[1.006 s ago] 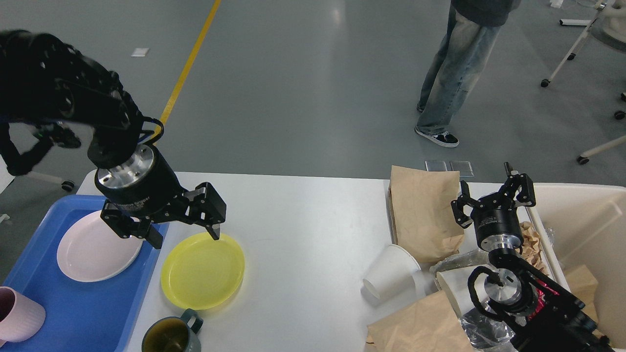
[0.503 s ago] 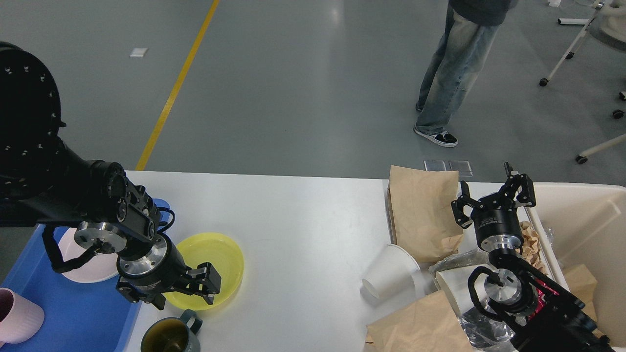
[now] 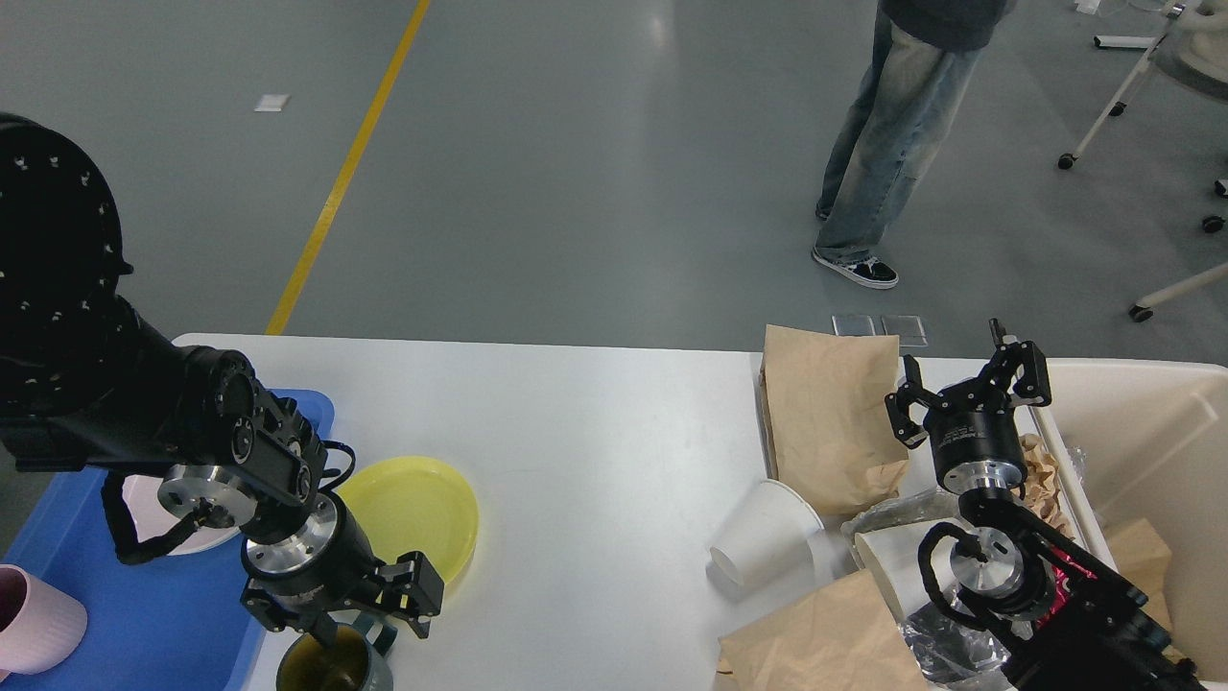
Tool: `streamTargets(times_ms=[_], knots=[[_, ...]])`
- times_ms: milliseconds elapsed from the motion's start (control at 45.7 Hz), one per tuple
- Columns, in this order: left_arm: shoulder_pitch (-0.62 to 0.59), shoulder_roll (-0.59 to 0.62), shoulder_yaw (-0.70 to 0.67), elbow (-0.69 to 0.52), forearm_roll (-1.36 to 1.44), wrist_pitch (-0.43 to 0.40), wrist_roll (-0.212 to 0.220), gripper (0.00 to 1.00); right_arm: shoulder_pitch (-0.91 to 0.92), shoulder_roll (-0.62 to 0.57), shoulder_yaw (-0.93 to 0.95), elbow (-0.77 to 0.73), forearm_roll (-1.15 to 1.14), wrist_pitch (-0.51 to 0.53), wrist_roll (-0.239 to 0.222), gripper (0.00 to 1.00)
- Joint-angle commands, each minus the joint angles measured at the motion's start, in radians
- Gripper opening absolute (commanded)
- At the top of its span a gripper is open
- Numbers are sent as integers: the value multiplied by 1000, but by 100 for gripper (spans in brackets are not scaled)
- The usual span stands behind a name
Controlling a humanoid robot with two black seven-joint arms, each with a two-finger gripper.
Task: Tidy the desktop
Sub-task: 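Lower the left gripper and grasp the dark teal mug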
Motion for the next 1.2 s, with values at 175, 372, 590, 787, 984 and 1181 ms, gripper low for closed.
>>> streamTargets(times_ms=[175, 372, 590, 787, 984, 1181], knots=[[83, -11, -40, 4, 11, 150, 113, 90, 0, 0, 1, 0, 0, 0, 0, 100], [149, -28, -65, 38, 11, 219, 110, 87, 0, 0, 1, 0, 0, 0, 0, 100], [160, -35, -65, 44, 12, 220, 110, 65, 0, 0, -1, 0, 0, 0, 0, 100], [186, -35, -78, 45, 17, 217, 117, 35, 0, 0, -1, 0, 0, 0, 0, 100], [183, -31, -78, 44, 17, 211, 122, 7, 0, 0, 1, 0, 0, 0, 0, 100], [183, -26, -78, 42, 17, 220, 174, 0, 0, 0, 1, 0, 0, 0, 0, 100]])
